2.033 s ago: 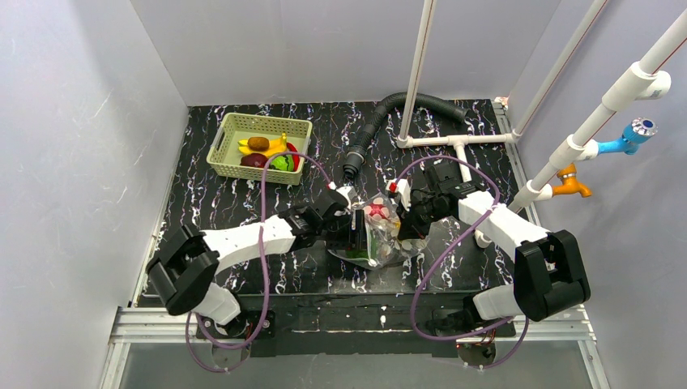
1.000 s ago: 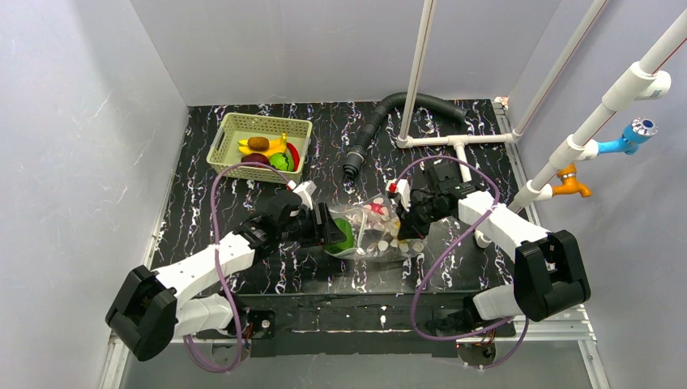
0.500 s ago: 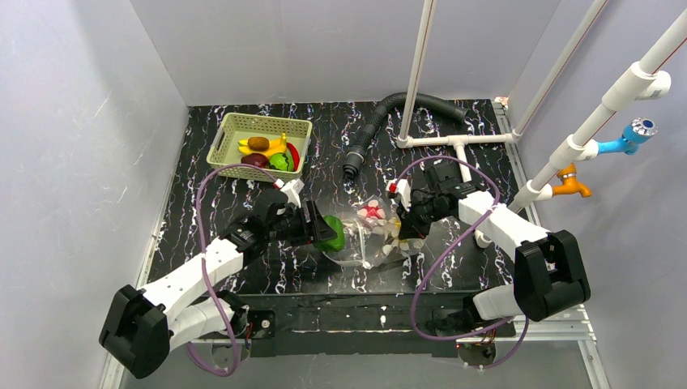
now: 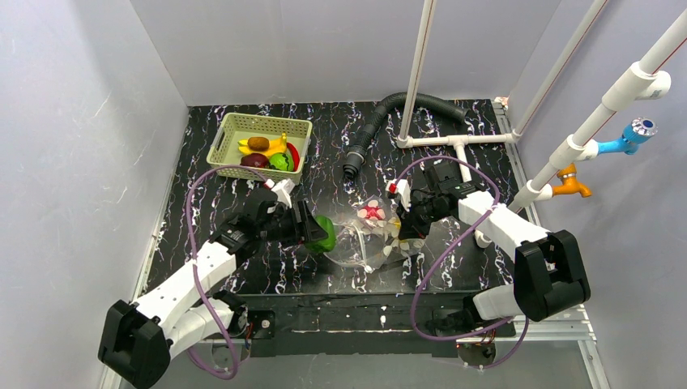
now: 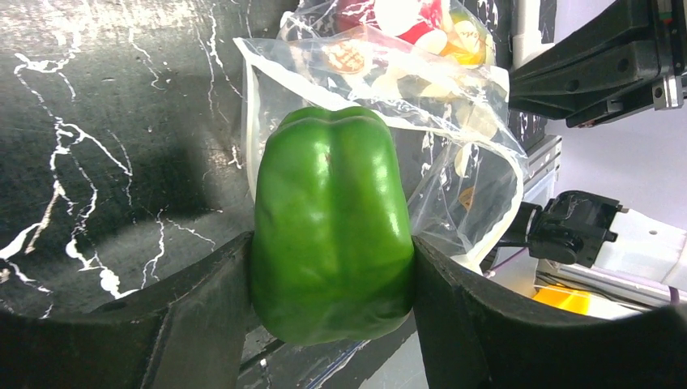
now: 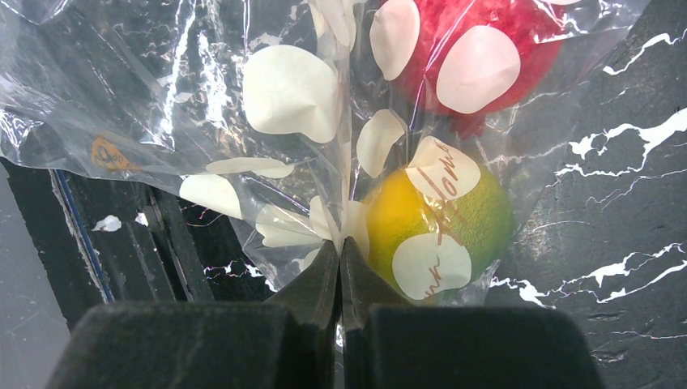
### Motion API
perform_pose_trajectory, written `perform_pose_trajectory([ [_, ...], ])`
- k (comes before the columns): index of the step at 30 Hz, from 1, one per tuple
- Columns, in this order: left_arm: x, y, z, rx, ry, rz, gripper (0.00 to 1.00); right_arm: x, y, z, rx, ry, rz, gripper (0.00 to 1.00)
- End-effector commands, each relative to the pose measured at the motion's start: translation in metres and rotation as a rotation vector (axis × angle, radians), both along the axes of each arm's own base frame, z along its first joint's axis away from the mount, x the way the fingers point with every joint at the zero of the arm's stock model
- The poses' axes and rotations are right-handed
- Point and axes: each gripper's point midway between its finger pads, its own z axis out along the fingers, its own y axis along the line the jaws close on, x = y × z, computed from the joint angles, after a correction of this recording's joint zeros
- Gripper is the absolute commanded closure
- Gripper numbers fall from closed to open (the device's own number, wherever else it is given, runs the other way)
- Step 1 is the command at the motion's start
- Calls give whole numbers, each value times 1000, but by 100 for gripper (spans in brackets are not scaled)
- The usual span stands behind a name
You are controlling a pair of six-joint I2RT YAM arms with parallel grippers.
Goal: Open the zip-top bag and remove the fake food
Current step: Pick up the fake vegetable from the zipper food storage bag, then place the fake vegetable in the bin.
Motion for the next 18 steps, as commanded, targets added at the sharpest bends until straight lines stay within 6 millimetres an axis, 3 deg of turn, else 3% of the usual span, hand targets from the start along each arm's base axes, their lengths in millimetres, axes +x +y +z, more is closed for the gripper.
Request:
perform_pose_trajectory([
  [1, 10, 8, 24, -7, -60, 5, 100, 4, 1, 7, 9, -23, 3, 95],
  [9, 66, 36, 50, -53, -116, 146, 100, 4, 0, 7, 9, -25, 5, 94],
  [18, 171, 107, 63, 70, -152, 395, 100, 4, 0, 7, 9, -23, 6, 94],
])
